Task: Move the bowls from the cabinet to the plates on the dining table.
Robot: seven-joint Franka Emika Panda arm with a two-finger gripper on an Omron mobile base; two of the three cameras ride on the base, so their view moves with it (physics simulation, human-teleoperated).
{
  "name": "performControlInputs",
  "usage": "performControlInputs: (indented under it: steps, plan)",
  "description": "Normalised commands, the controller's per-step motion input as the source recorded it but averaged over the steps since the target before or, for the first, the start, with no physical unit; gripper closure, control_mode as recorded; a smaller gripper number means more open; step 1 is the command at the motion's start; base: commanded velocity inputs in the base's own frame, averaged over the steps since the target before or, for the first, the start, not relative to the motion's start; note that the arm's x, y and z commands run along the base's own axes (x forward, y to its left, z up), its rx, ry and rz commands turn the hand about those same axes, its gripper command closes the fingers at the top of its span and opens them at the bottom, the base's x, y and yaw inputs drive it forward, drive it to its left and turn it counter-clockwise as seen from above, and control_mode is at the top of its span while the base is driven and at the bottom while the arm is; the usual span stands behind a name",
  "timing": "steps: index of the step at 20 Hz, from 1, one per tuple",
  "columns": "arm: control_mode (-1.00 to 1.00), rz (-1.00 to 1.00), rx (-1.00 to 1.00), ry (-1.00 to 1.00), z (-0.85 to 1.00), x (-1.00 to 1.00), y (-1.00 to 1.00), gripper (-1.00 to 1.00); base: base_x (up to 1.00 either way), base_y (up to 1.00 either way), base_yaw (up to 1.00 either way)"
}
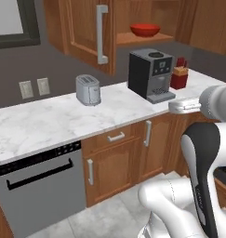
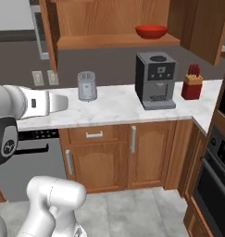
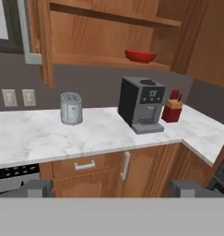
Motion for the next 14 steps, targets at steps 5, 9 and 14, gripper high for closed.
performControlInputs:
  steps: [5,9,14]
  plan:
    - [1.00,0.00,0.00,0.00,0.00,0.00,0.00,-1.00,0.13,-0.57,0.23]
    - [1.00,0.00,0.00,0.00,0.00,0.00,0.00,-1.00,0.20,-0.55,0.21]
    - [1.00,0.00,0.00,0.00,0.00,0.00,0.00,-1.00,0.47,-0.35,0.14]
